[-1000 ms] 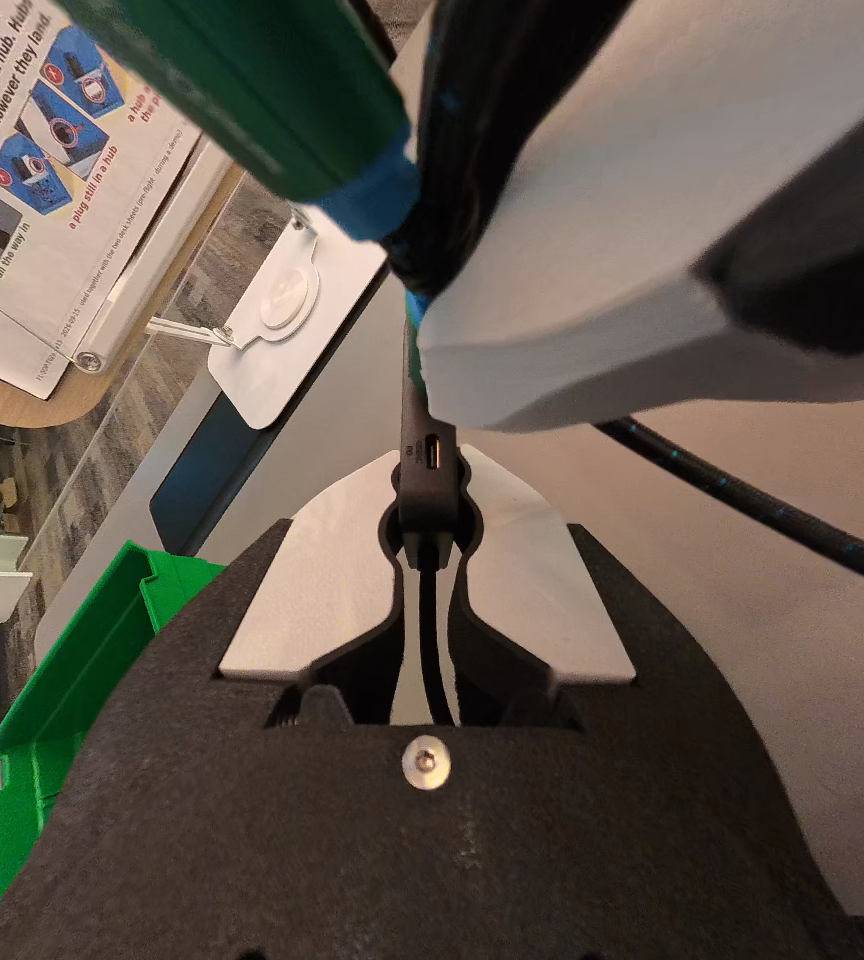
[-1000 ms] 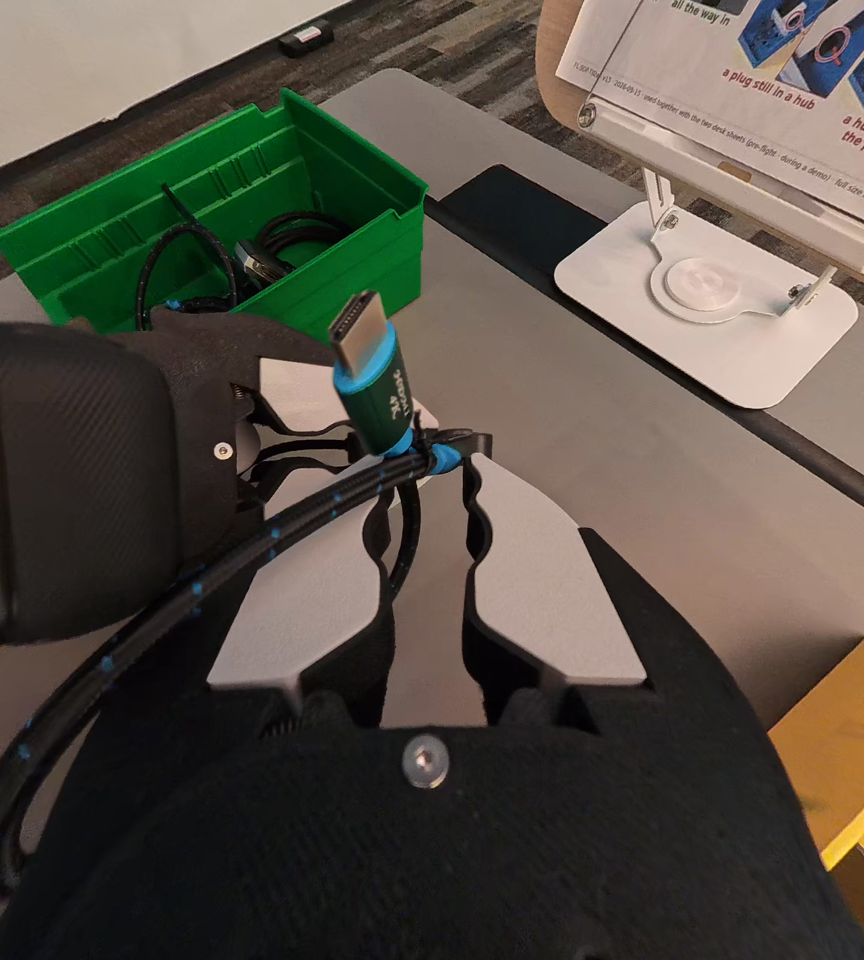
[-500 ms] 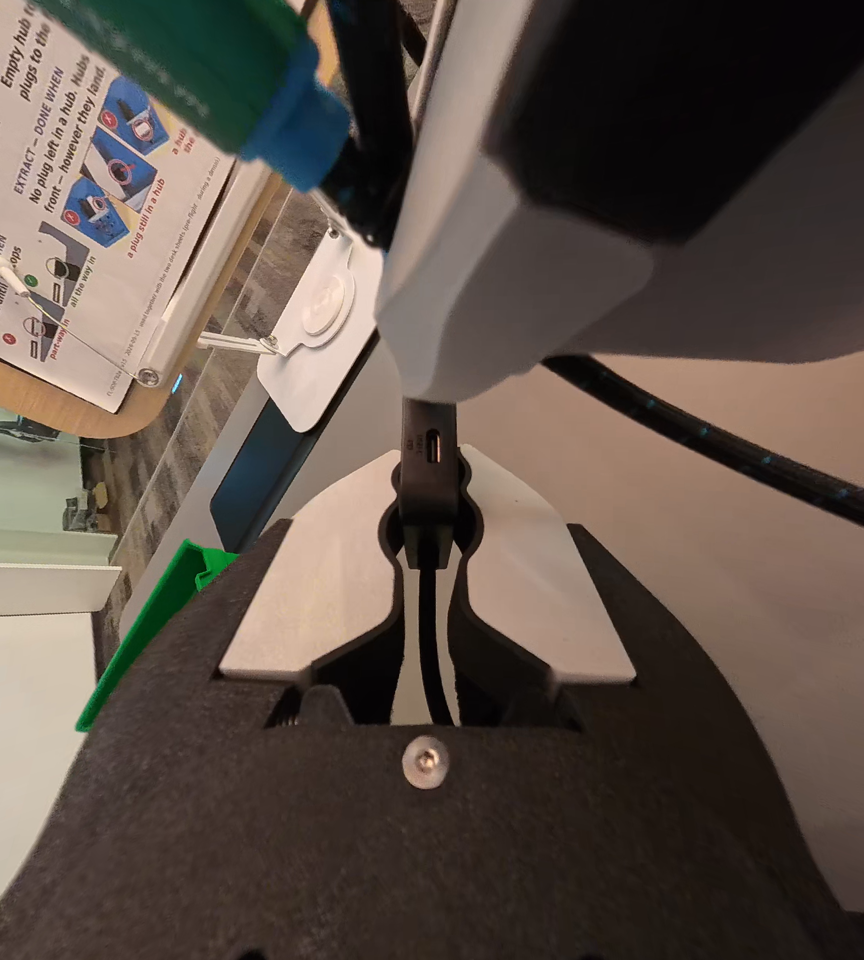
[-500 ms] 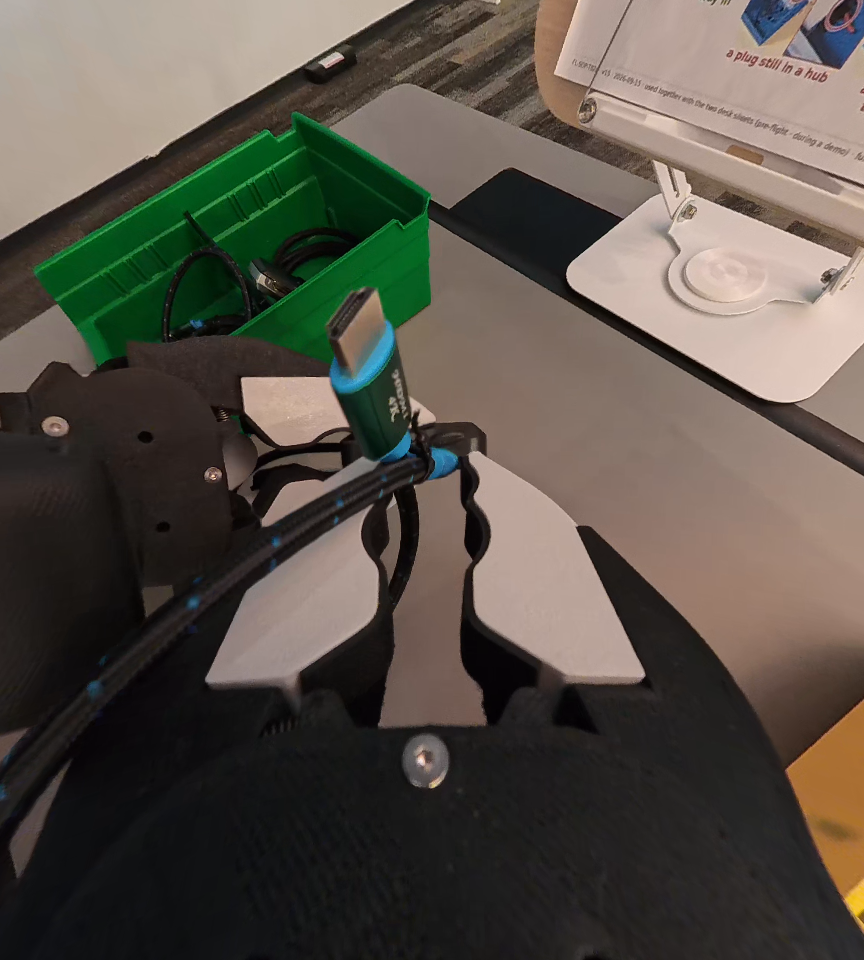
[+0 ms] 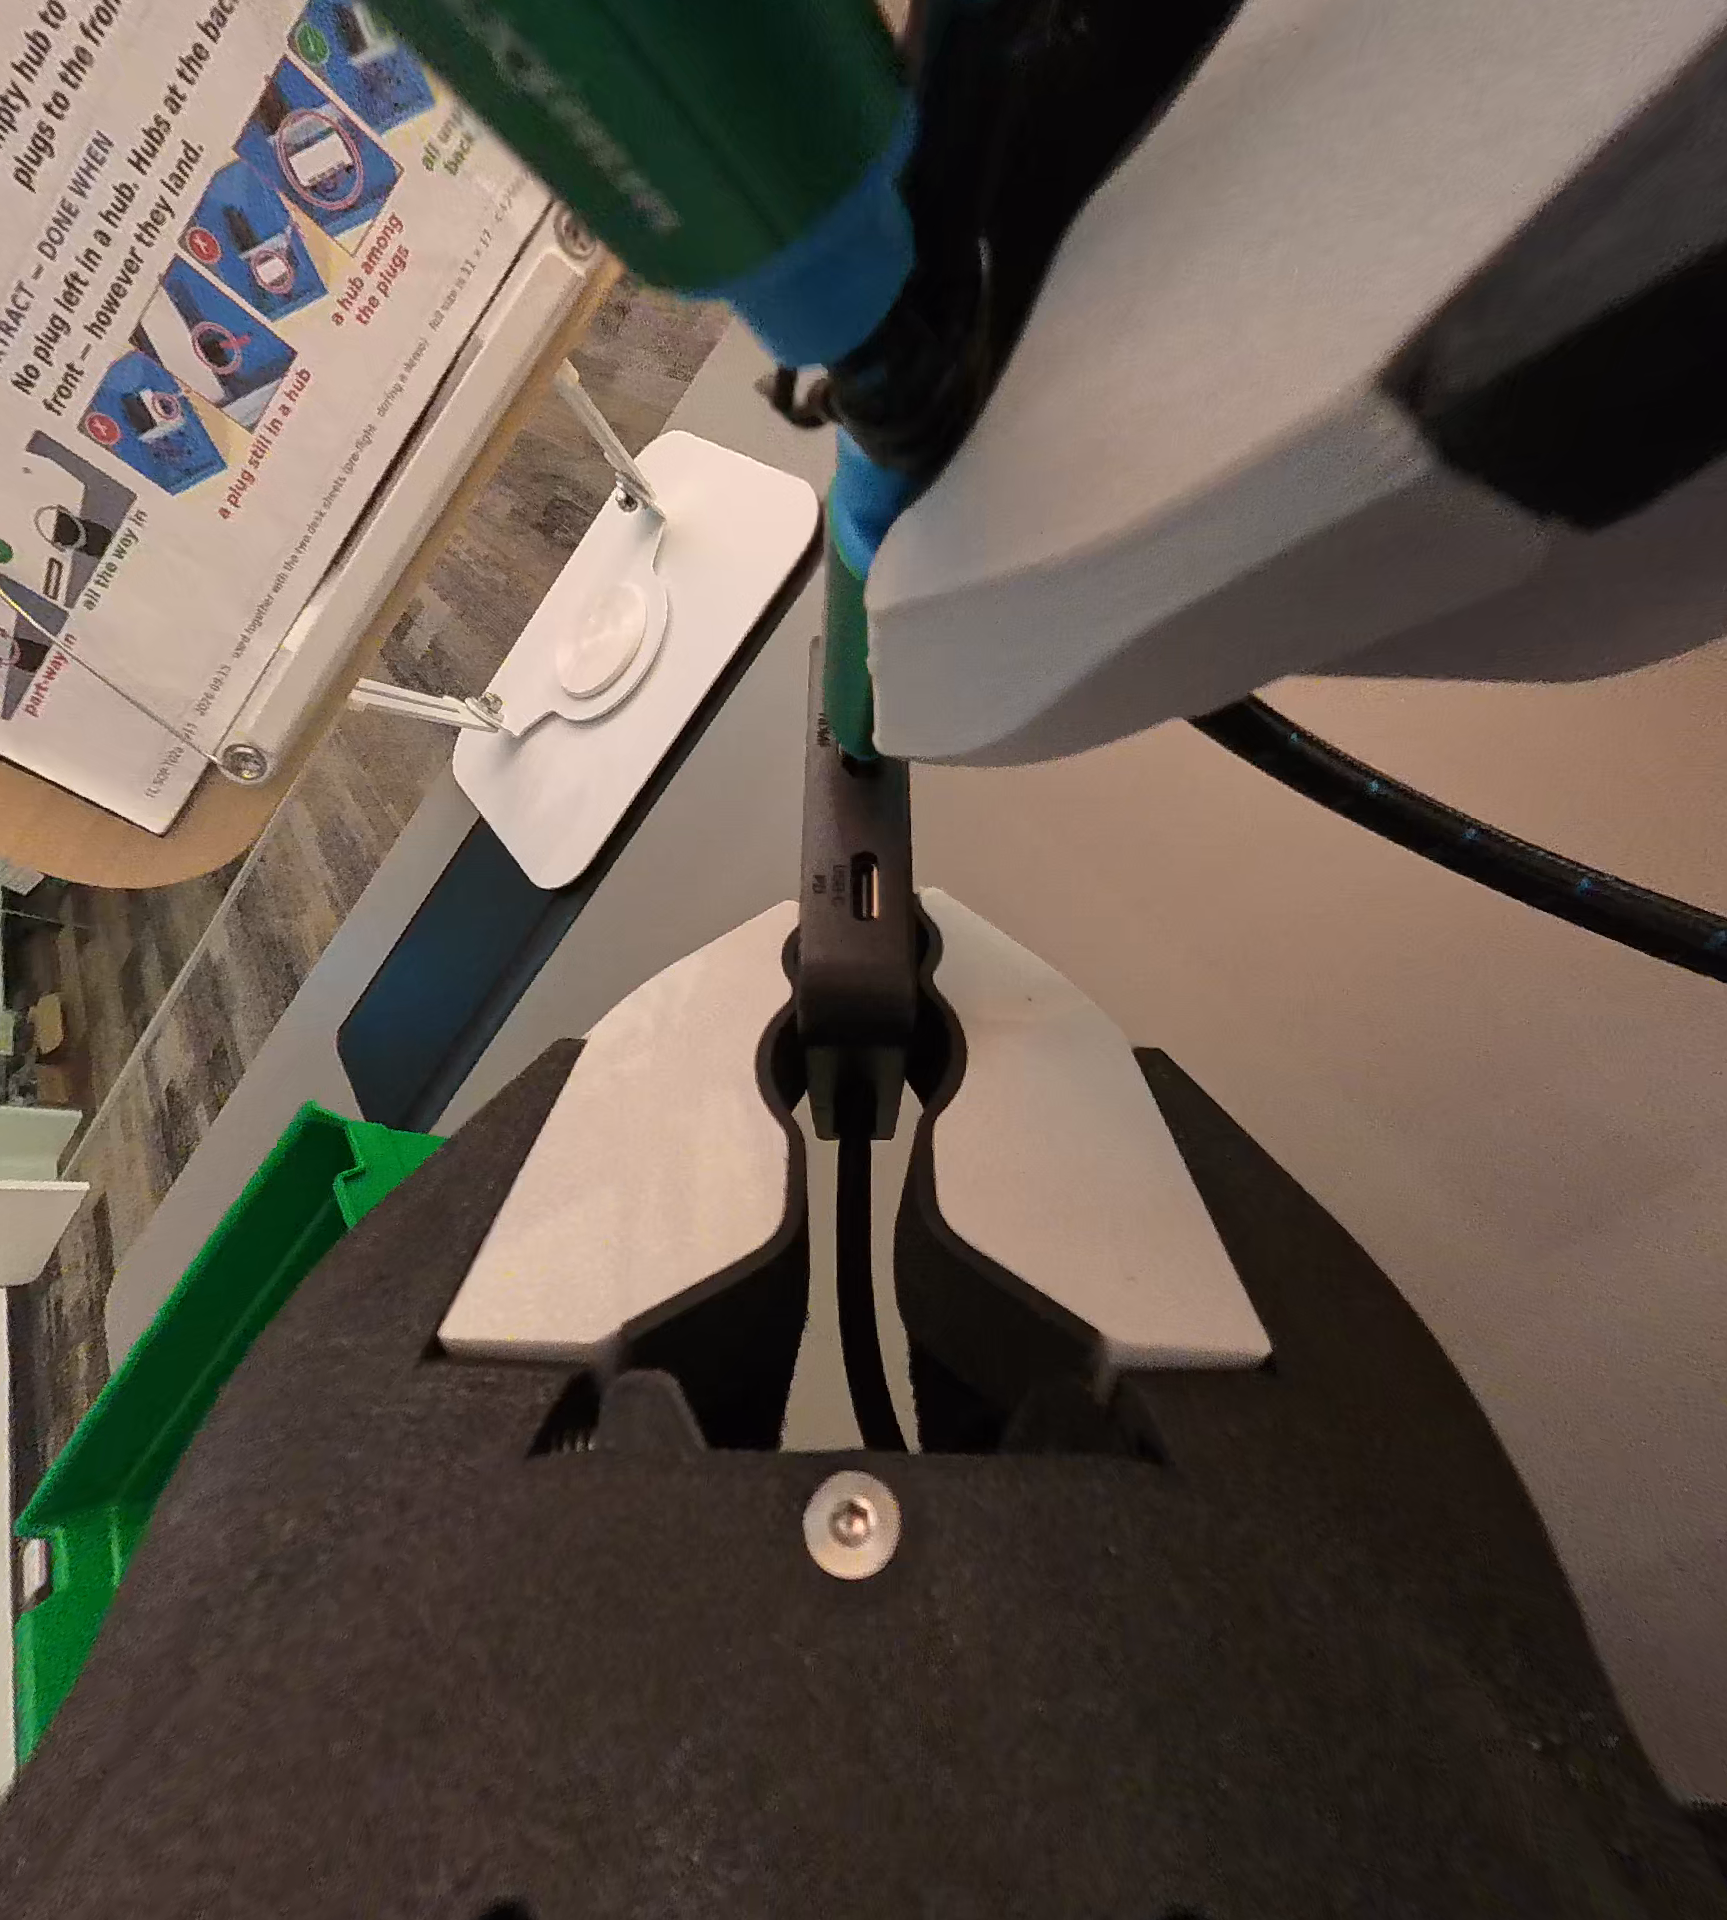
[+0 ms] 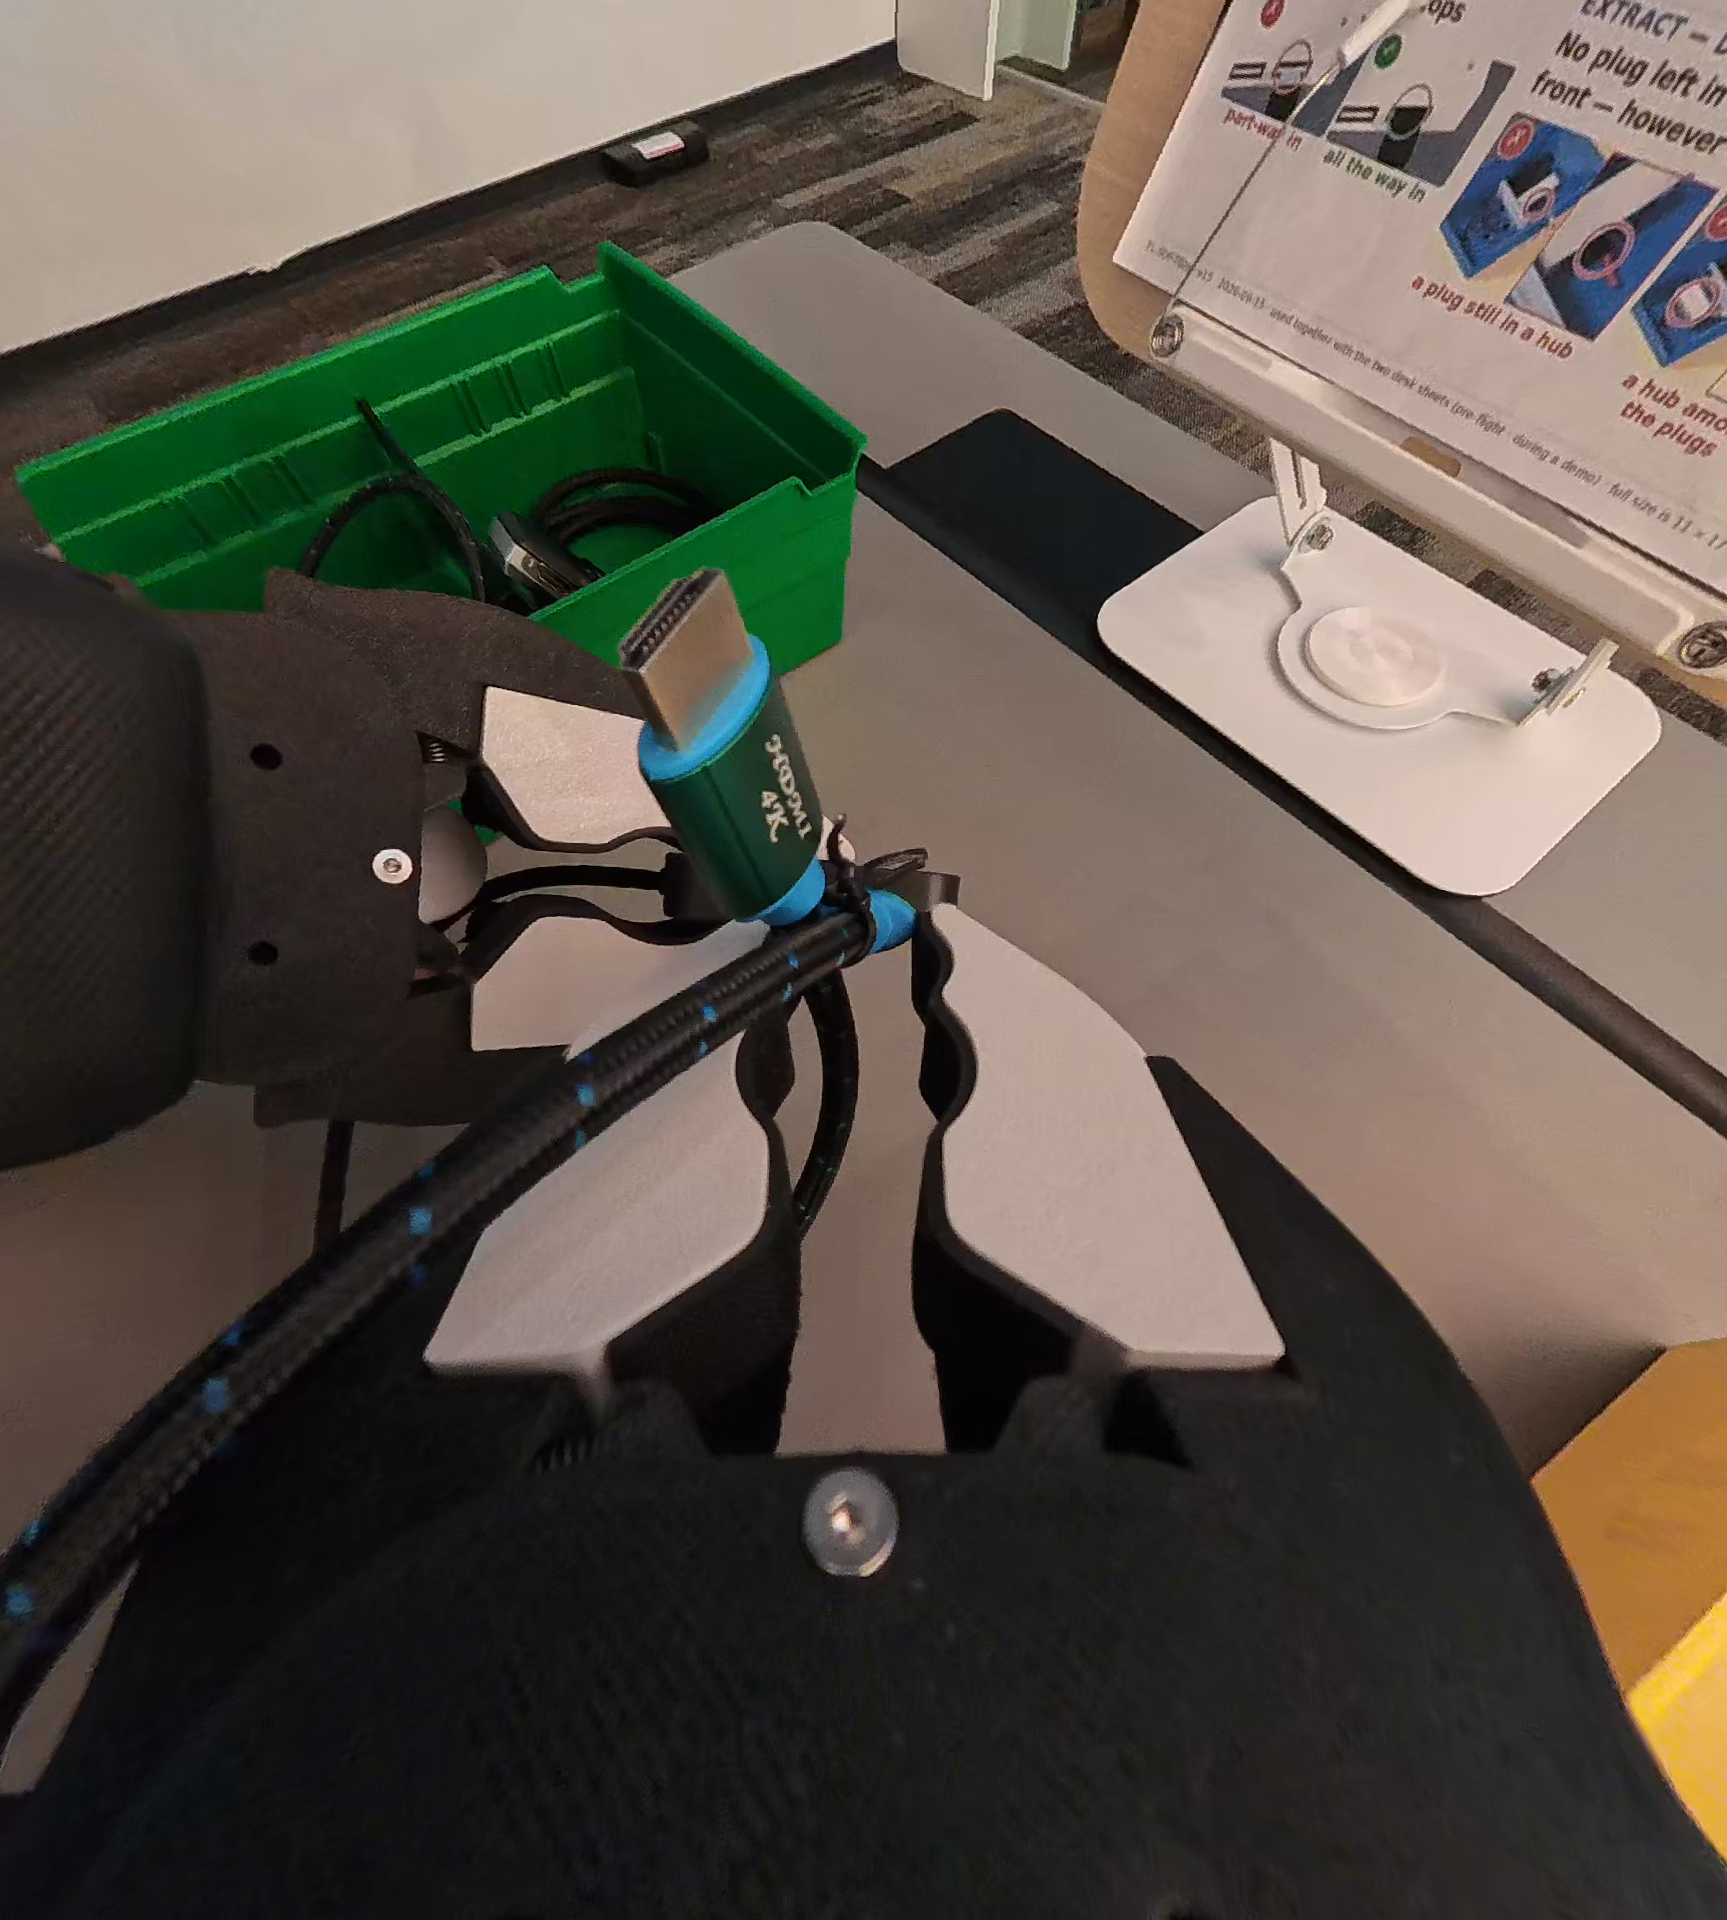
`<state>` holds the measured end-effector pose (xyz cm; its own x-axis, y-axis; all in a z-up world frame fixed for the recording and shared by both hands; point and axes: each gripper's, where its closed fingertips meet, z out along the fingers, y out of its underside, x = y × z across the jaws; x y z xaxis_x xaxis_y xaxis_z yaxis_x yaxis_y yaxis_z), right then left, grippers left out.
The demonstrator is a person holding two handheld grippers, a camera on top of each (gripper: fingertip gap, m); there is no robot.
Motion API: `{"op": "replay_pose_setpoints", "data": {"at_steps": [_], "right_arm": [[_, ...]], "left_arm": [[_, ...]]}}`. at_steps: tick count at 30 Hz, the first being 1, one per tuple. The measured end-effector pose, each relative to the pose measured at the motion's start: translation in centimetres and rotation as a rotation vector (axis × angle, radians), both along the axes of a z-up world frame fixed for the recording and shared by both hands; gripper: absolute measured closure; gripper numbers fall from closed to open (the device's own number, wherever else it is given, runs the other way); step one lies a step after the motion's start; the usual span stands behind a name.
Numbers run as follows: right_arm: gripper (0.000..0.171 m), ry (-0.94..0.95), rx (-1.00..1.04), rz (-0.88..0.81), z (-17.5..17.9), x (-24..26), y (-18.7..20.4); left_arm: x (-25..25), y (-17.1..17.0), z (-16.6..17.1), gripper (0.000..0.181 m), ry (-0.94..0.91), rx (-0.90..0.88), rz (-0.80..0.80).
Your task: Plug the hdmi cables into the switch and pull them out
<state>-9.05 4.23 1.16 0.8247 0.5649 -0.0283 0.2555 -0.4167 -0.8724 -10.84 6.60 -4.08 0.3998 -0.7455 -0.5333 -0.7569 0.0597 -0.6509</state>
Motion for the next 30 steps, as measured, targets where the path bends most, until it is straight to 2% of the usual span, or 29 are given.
{"op": "replay_pose_setpoints", "data": {"at_steps": [11,16,20,30], "right_arm": [[0.150,0.025,0.004,0.049,0.3,0.0,-0.2],[0.150,0.128,-0.018,0.030,0.3,-0.2,0.1],[0.150,0.117,-0.021,0.018,0.3,-0.2,0.1],[0.150,0.112,0.016,0.029,0.7,-0.4,0.0]], "left_arm": [[0.0,0.0,0.5,0.168,-0.005,0.040,-0.010],[-0.3,0.3,0.8,0.168,-0.006,0.054,0.008],[-0.4,0.5,1.1,0.168,0.045,0.149,0.023],[-0.5,0.4,1.5,0.168,0.023,0.146,0.009]]}}
